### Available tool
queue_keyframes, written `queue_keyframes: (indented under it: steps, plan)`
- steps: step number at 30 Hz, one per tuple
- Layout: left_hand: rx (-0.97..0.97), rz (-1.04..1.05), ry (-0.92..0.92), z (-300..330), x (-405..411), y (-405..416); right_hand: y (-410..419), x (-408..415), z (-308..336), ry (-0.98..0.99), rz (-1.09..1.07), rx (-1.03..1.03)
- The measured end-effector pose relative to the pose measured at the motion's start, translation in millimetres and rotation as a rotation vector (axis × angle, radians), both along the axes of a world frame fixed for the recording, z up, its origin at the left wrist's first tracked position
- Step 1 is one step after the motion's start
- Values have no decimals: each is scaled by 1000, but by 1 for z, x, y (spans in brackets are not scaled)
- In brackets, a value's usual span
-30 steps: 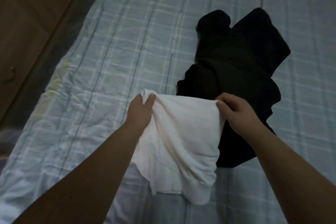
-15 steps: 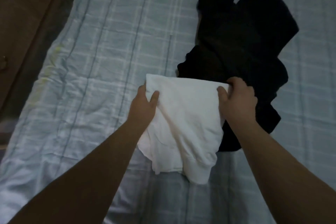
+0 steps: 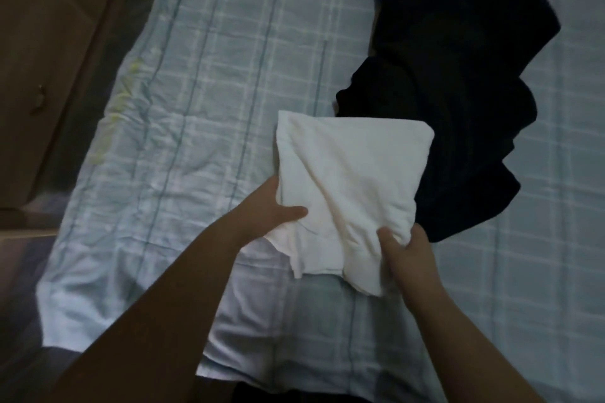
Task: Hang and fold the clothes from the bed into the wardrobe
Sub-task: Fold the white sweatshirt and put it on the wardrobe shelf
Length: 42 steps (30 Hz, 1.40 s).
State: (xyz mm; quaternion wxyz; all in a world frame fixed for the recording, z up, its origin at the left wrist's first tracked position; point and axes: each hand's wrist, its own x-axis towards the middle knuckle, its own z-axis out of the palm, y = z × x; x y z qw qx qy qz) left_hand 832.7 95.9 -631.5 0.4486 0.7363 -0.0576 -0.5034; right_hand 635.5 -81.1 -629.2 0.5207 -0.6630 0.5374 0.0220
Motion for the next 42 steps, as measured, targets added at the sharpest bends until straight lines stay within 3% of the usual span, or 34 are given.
queue_keyframes:
  steps: [3,6,11,15,18,23,25,27,31,33,37,39,42]
  plan:
    - [-158,149,93,17,12,32,7,1,11,-161,-57,62]
    - [-164,178,102,25,23,75,44,-3,13,-259,-58,114]
    - [86,157,25,-4,-17,147,112,-22,-19,-20,49,205]
    - [89,198,-70,-10,-33,167,118,-21,-17,16,40,131]
    - [73,225,-133,-2,-31,179,120,-25,-11,76,156,144]
    - [230,63,-238,-6,-36,182,118,-28,-20,220,181,179]
    - [313,0,-321,-17,-30,180,112,-17,-12,205,99,76]
    - [361,68,-402,-20,-20,173,102,-2,0,60,65,-194]
    - [329,205,-571,-12,14,131,71,54,15,-284,455,-631]
    - [301,258,-573,-9,29,106,57,83,10,-225,654,-735]
    - [236,222,-562,-14,47,80,42,118,-6,298,876,-732]
    - [233,277,-564,-13,53,78,40,120,-9,336,868,-770]
    - [192,346,-531,-13,60,73,34,113,-9,212,725,-773]
